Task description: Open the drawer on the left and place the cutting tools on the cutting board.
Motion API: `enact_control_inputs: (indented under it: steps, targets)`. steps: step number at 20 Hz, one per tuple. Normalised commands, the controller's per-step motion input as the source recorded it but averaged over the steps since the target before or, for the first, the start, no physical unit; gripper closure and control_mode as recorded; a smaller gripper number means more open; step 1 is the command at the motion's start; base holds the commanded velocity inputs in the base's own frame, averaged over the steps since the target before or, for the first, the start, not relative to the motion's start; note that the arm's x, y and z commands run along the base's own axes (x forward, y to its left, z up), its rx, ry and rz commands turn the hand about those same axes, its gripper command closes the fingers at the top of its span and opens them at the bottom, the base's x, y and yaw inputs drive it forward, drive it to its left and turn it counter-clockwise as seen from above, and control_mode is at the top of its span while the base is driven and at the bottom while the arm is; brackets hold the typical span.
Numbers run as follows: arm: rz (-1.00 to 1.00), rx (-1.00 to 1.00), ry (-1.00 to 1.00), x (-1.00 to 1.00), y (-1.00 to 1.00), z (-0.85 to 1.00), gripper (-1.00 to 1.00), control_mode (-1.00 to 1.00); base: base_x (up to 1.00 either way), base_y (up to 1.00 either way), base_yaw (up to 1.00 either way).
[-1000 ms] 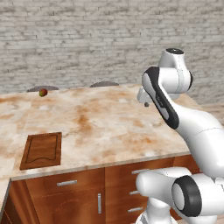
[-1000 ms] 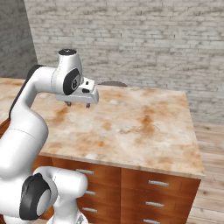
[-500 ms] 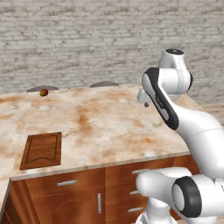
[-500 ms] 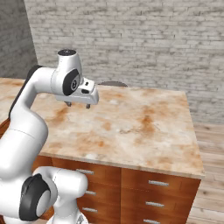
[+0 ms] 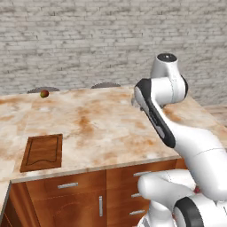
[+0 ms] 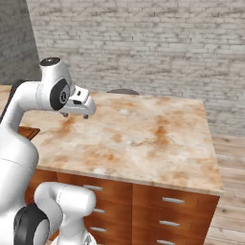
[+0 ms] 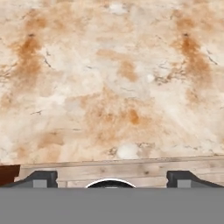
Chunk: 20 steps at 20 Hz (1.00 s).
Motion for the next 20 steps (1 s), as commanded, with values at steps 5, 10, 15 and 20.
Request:
enact_control_inputs:
  steps: [5, 10, 15, 20]
  targets:
    - [0.08, -0.34, -0.07, -0.19, 1.0, -0.52, -1.0, -1.0, 0.0, 0.0, 0.0]
    - [0.19, -0.28, -0.02, -0.04, 1.0, -0.55, -1.0, -1.0, 0.0, 0.0, 0.0]
    - [0.21, -0.21, -0.14, -0.03, 0.94, -0.53, -1.0, -1.0, 0.0, 0.0, 0.0]
    - [0.18, -0.33, -0.04, -0.07, 0.85, -0.55, -1.0, -1.0, 0.0, 0.0, 0.0]
